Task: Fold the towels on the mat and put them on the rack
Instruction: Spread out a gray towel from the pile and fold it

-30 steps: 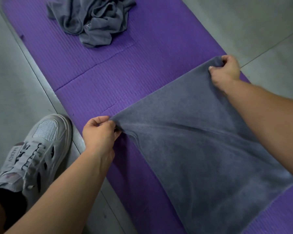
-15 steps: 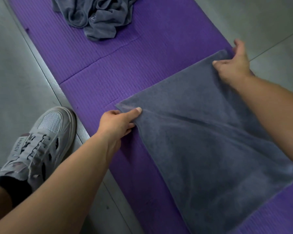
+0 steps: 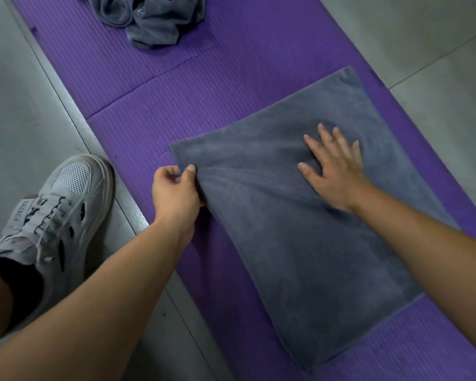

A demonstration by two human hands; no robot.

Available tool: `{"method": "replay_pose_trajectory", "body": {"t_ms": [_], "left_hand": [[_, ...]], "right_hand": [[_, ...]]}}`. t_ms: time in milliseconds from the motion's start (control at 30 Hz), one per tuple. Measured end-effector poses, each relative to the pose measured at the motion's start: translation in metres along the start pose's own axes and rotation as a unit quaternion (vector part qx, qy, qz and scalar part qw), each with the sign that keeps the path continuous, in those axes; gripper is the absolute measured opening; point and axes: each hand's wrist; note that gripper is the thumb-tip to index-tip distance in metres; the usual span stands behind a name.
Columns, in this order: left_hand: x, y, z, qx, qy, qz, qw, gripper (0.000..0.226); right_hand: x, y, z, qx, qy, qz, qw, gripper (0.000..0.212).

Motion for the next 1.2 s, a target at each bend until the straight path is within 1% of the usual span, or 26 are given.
{"method": "replay_pose_trajectory", "body": {"t_ms": [33,100,167,233,267,333,400,467,533,600,633,667,767,833,867,933,1000,1033,1100,1133,1200], "left_hand": [[0.001,0.000,0.003,-0.027,-0.007,0.009,1.000,0.019],[-0.002,-0.001,0.016,-0.071,-0.054,-0.005,0.996,0.029],[-0.007,-0.011,0.027,-0.069,-0.091,-0.052,0.992,0.033],[-0.013,-0.020,0.038,-0.056,-0.116,-0.106,0.986,0.029],[-0.014,-0.026,0.043,-0.065,-0.127,-0.118,0.983,0.028],[-0.019,-0.037,0.054,-0.096,-0.135,-0.101,0.981,0.019],[-0.027,-0.048,0.061,-0.081,-0.114,-0.101,0.985,0.010],[-0.033,-0.060,0.067,-0.045,-0.086,-0.122,0.988,0.013],[-0.035,-0.066,0.074,-0.017,-0.073,-0.130,0.989,0.029],[-0.034,-0.065,0.082,-0.004,-0.064,-0.144,0.987,0.052],[-0.032,-0.065,0.084,-0.007,-0.058,-0.143,0.988,0.059],[-0.030,-0.063,0.087,-0.013,-0.056,-0.137,0.989,0.061],[-0.028,-0.067,0.084,-0.026,-0.047,-0.133,0.990,0.048],[-0.031,-0.071,0.079,-0.014,-0.038,-0.149,0.988,0.043],[-0.033,-0.072,0.076,0.000,-0.044,-0.171,0.984,0.042],[-0.035,-0.067,0.074,0.056,-0.072,-0.243,0.966,0.045],[-0.034,-0.054,0.070,0.117,-0.067,-0.272,0.953,0.047],[-0.032,-0.046,0.062,0.135,-0.049,-0.262,0.954,0.047],[-0.024,-0.025,0.037,0.136,-0.007,-0.231,0.963,0.047],[-0.020,-0.015,0.023,0.118,0.006,-0.216,0.969,0.049],[-0.012,0.001,0.001,0.075,0.023,-0.177,0.981,0.057]], "right_hand": [[0.001,0.001,0.001,0.001,-0.005,0.004,1.000,0.071],[0.002,0.000,0.002,0.002,-0.008,0.007,1.000,0.072],[0.002,-0.001,0.002,0.003,-0.008,0.011,1.000,0.073],[0.002,-0.001,0.002,0.004,-0.014,0.016,1.000,0.073],[0.002,-0.002,0.002,0.005,-0.017,0.019,1.000,0.073],[0.003,-0.002,0.003,0.005,-0.021,0.026,0.999,0.073],[0.005,-0.002,0.003,0.002,-0.019,0.037,0.999,0.073],[0.008,-0.001,0.004,-0.004,-0.013,0.049,0.999,0.073],[0.012,-0.001,0.005,-0.006,-0.006,0.056,0.998,0.073],[0.014,-0.001,0.005,-0.006,0.000,0.060,0.998,0.073],[0.016,-0.001,0.005,-0.006,0.002,0.062,0.998,0.073],[0.016,-0.001,0.005,-0.007,0.003,0.063,0.998,0.073],[0.017,-0.001,0.005,-0.007,0.004,0.066,0.998,0.072],[0.016,-0.002,0.005,-0.009,0.003,0.065,0.998,0.072],[0.016,-0.001,0.005,-0.009,0.002,0.063,0.998,0.073],[0.014,-0.001,0.006,-0.006,-0.001,0.056,0.998,0.073],[0.014,-0.004,0.005,0.003,0.007,0.042,0.999,0.072],[0.013,-0.005,0.003,0.011,0.025,0.029,0.999,0.071],[0.006,-0.008,-0.007,0.024,0.103,-0.005,0.994,0.063],[0.002,-0.008,-0.017,0.029,0.140,-0.024,0.989,0.057],[-0.008,-0.004,-0.044,0.030,0.177,-0.068,0.981,0.047]]}}
Point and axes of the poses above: each hand's wrist, its own z-axis away from the middle knuckle, its own x-axis out of the palm, y = z × x, and after that the axes turned 14 degrees about y, right-handed
